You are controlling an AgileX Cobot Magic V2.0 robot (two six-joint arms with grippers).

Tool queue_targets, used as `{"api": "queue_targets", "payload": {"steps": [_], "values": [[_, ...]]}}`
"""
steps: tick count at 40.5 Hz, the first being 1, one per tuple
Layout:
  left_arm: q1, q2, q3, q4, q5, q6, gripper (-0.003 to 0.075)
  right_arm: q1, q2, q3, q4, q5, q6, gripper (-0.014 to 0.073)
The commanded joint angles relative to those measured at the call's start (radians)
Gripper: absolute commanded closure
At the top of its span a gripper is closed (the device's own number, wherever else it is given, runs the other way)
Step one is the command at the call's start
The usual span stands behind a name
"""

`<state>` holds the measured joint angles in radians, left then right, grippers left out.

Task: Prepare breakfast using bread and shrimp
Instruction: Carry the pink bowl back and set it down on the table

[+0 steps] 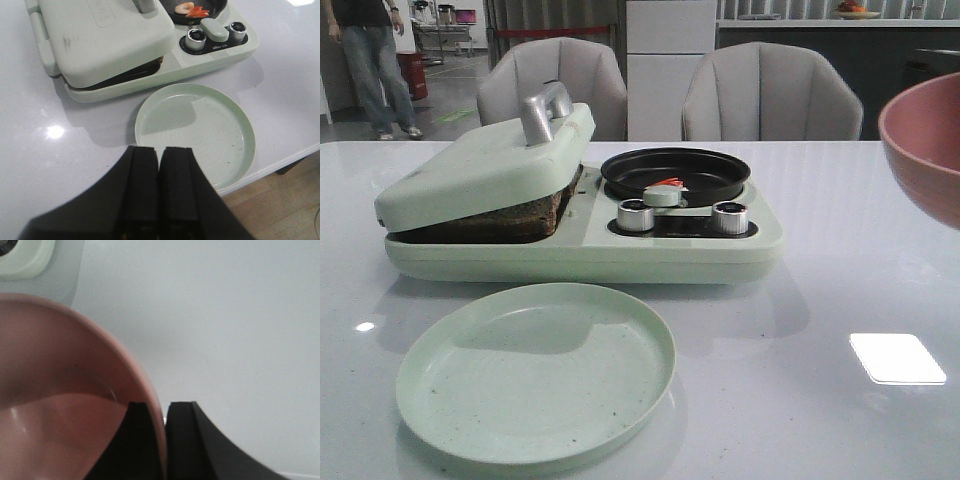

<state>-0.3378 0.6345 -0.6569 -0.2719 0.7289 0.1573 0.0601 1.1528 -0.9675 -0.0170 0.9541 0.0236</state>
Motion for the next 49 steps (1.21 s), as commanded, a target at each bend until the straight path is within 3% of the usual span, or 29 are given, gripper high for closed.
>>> {"api": "queue_targets", "payload": {"steps": [1, 16, 26, 42, 44, 49], "values": [[-0.006, 0.0, -0.028, -0.014, -0.069, -0.003, 0.0619, -0.029, -0.087, 0.051, 0.06, -0.083, -0.024, 0.0549], [-0.006, 0.0, -0.028, -0.014, -0.069, -0.003, 0.0619, -0.048, -0.104, 0.124, 0.103, -0.193, -0.014, 0.0549], [-0.006, 0.0, -0.028, -0.014, -0.069, -0.003, 0.0619, -0.136, 0.111, 0.122, 0.126, -0.307, -0.014, 0.0549], [-0.006, 0.0, -0.028, -0.014, -0.069, -0.003, 0.0619, -0.139, 0.423, 0.115, 0.14, -0.534, -0.015, 0.0545], [-0.006, 0.0, -0.028, -0.014, -0.069, -0.003, 0.0619, -0.139, 0.441, 0.105, 0.14, -0.534, -0.015, 0.0514], [-0.006, 0.0, -0.028, -0.014, -0.069, -0.003, 0.0619, -0.139, 0.439, 0.099, 0.14, -0.548, -0.015, 0.033]]}}
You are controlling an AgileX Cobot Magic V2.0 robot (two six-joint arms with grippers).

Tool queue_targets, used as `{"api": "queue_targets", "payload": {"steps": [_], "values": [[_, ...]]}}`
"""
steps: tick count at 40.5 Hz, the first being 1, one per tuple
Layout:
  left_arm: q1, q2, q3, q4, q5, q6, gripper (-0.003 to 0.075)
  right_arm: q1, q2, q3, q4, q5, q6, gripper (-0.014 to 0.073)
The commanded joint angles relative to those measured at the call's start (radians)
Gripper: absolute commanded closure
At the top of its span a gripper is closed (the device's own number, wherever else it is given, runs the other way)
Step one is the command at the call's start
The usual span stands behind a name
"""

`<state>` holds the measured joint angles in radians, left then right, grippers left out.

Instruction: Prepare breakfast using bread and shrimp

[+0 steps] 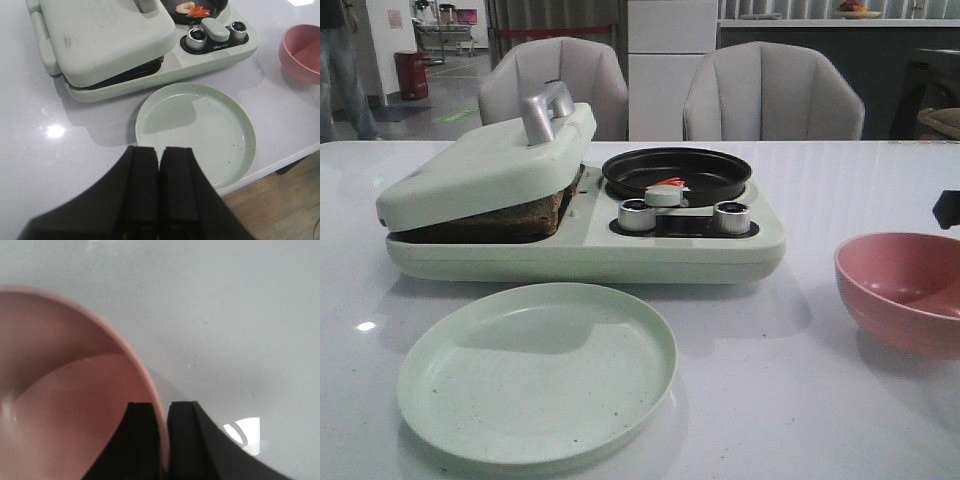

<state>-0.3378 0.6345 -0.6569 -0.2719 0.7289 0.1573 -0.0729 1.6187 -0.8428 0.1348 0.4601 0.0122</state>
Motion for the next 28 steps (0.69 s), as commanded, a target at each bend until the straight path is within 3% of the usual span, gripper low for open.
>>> {"api": "queue_targets", "payload": {"steps": [1, 4, 7, 16, 28], "values": [[-0.006, 0.0, -0.028, -0.014, -0.069, -0.003, 0.0619, -0.006, -0.029, -0.025, -0.012, -0.056, -0.004, 0.0281], [-0.006, 0.0, -0.028, -0.014, -0.069, -0.003, 0.0619, -0.006, -0.042, -0.026, -0.014, -0.065, -0.004, 0.0188], [-0.006, 0.0, -0.028, -0.014, -0.069, -0.003, 0.0619, -0.006, -0.066, -0.028, -0.014, -0.067, -0.004, 0.0148], [-0.006, 0.0, -0.028, -0.014, -0.069, -0.003, 0.0619, 0.026, -0.216, -0.036, -0.021, -0.017, -0.005, 0.0153], [-0.006, 0.0, -0.028, -0.014, -0.069, -0.003, 0.0619, 0.265, -0.526, -0.013, -0.104, 0.135, -0.005, 0.0153]]}}
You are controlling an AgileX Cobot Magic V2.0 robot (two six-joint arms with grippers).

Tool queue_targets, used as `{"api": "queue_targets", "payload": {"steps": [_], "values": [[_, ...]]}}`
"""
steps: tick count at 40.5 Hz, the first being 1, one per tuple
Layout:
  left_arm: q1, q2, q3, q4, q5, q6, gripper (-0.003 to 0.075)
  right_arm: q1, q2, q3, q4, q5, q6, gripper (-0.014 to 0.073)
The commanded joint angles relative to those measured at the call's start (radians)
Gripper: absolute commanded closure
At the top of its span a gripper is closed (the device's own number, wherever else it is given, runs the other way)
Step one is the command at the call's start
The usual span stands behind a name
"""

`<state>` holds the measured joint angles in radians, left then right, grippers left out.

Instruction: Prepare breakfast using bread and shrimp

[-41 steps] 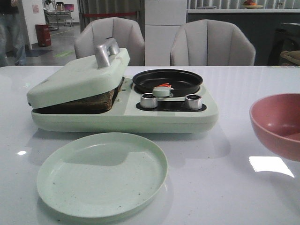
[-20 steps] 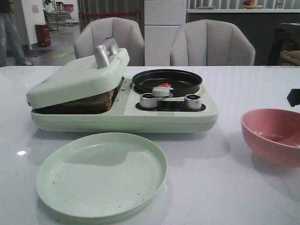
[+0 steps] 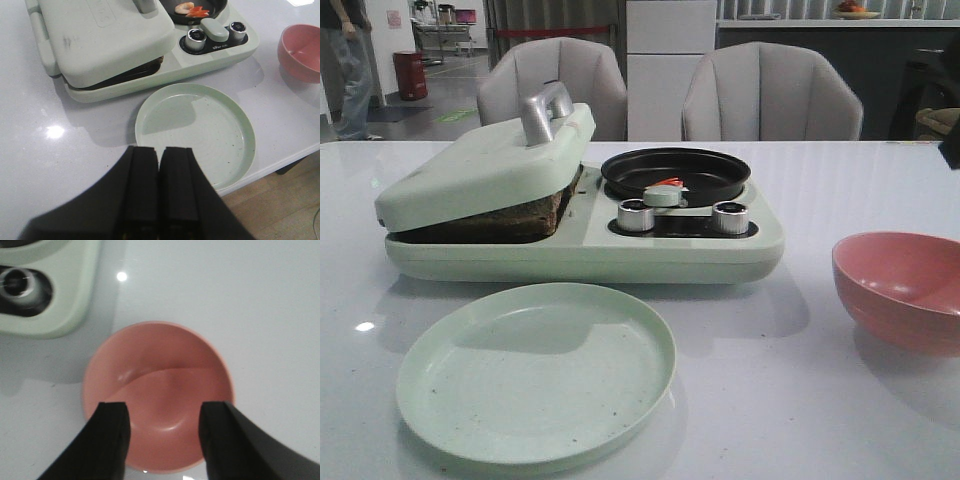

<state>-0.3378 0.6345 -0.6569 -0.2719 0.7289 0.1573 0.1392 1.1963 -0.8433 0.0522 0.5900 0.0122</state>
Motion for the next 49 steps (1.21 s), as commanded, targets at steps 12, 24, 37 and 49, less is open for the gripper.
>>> {"api": "queue_targets", "payload": {"steps": [12, 24, 37, 49], "values": [[-0.006, 0.0, -0.028, -0.014, -0.069, -0.003, 0.0619, 0.109, -0.456, 0.092, -0.046, 0.151, -0.004, 0.0153], [-0.006, 0.0, -0.028, -0.014, -0.069, -0.003, 0.0619, 0.109, -0.722, 0.201, -0.052, 0.202, -0.004, 0.0153], [-0.006, 0.0, -0.028, -0.014, -0.069, -0.003, 0.0619, 0.109, -0.751, 0.217, -0.061, 0.209, -0.004, 0.0153], [-0.006, 0.0, -0.028, -0.014, -0.069, -0.003, 0.0619, 0.109, -0.751, 0.217, -0.06, 0.227, -0.004, 0.0177]]}}
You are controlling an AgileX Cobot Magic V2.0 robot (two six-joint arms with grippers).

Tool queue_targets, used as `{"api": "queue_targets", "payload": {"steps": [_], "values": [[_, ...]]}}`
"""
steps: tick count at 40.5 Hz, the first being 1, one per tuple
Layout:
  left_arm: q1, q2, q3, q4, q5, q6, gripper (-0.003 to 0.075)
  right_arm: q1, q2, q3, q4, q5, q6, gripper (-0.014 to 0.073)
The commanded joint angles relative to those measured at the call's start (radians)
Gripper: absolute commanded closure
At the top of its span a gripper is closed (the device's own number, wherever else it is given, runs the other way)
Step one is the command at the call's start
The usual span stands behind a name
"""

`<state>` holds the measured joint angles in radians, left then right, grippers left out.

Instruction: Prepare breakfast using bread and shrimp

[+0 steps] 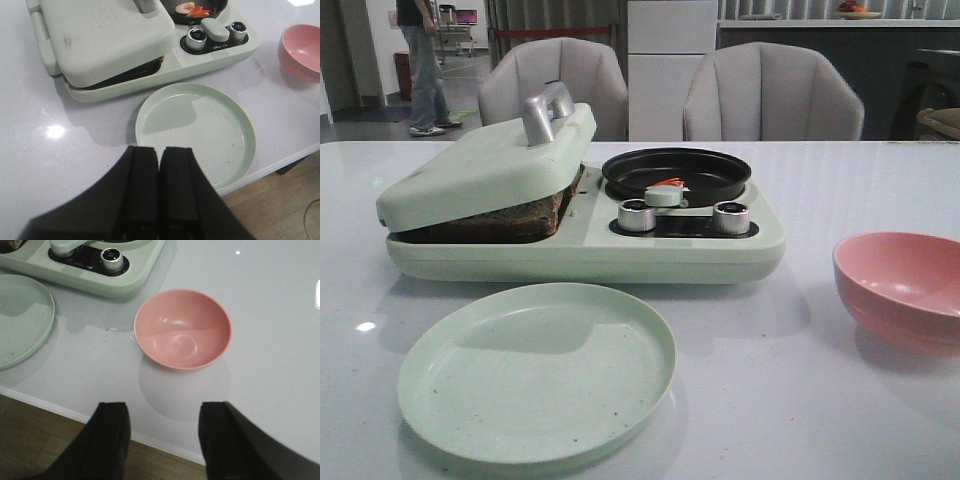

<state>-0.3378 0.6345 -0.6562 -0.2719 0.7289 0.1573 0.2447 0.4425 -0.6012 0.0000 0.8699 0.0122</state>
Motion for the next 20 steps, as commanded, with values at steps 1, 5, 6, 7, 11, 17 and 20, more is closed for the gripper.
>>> {"api": "queue_targets", "payload": {"steps": [1, 5, 6, 7, 11, 17, 20], "values": [[-0.006, 0.0, -0.029, -0.014, -0.069, -0.003, 0.0619, 0.003, 0.003, -0.025, -0.007, -0.052, -0.004, 0.0197], [-0.006, 0.0, -0.029, -0.014, -0.069, -0.003, 0.0619, 0.003, 0.003, -0.025, -0.007, -0.051, -0.004, 0.0347], [-0.006, 0.0, -0.029, -0.014, -0.069, -0.003, 0.0619, 0.003, 0.003, -0.025, -0.007, -0.051, -0.004, 0.0383], [-0.006, 0.0, -0.029, -0.014, -0.069, -0.003, 0.0619, 0.003, 0.003, -0.025, -0.007, -0.05, -0.004, 0.0428], [-0.006, 0.0, -0.029, -0.014, -0.069, -0.003, 0.0619, 0.003, 0.003, -0.025, -0.007, -0.05, -0.004, 0.056], [-0.006, 0.0, -0.029, -0.014, -0.069, -0.003, 0.0619, 0.003, 0.003, -0.024, -0.007, -0.051, -0.004, 0.0559], [-0.006, 0.0, -0.029, -0.014, -0.069, -0.003, 0.0619, 0.003, 0.003, -0.024, -0.007, -0.049, -0.004, 0.0559]]}}
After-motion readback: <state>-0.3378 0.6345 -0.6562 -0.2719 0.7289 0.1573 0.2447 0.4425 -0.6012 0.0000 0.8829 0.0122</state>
